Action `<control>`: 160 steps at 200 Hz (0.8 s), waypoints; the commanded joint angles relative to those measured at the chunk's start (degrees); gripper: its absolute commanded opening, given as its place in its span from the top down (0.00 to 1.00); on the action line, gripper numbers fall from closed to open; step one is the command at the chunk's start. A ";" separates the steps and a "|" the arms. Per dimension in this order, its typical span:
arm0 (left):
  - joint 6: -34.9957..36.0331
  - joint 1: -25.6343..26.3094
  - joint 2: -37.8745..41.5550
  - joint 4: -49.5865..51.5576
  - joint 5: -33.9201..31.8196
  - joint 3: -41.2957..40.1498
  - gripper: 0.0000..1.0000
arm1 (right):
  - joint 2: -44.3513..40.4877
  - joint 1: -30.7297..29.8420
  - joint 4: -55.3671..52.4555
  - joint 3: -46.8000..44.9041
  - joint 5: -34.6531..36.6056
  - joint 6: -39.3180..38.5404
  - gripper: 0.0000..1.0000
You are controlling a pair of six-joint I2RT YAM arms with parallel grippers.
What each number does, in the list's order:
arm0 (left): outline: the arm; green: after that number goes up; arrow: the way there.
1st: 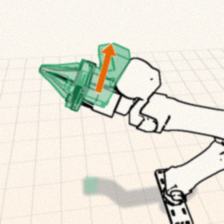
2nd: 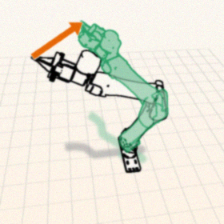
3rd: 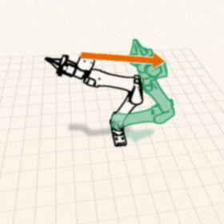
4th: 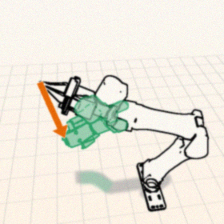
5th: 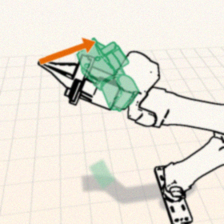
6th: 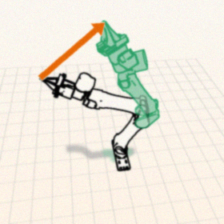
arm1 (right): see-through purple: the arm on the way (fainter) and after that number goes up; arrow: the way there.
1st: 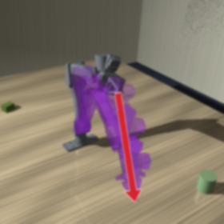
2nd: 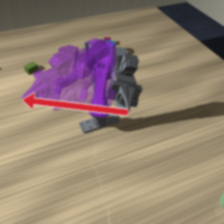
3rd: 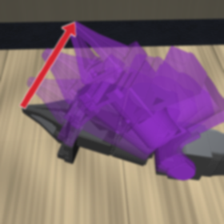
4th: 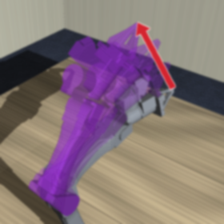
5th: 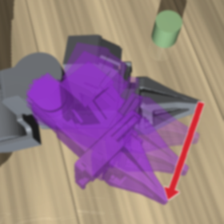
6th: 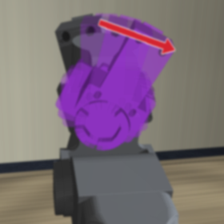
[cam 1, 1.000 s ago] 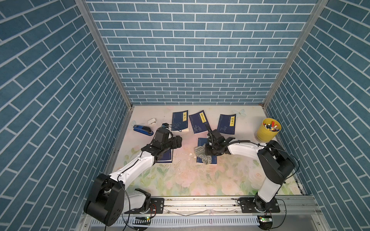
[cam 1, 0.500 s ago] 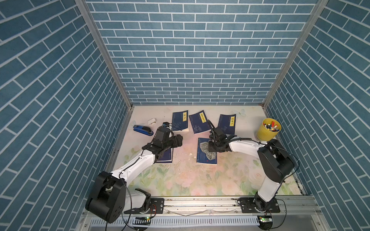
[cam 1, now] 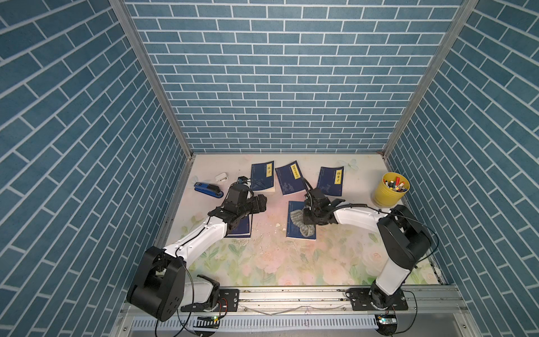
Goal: Wipe the cover of the book
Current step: Wipe the dirt from the cover of the book.
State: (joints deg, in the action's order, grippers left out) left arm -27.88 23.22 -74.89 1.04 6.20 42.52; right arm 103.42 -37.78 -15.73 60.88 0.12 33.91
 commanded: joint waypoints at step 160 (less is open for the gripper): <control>-0.44 -0.37 -1.14 -1.04 -0.58 0.04 0.12 | -9.34 -8.07 -10.78 -18.87 2.91 6.34 1.00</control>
State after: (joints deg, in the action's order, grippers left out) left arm -28.88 23.22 -75.88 0.14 6.07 42.52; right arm 89.36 -47.68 -14.85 44.64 4.29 38.98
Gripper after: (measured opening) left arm 0.884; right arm 0.088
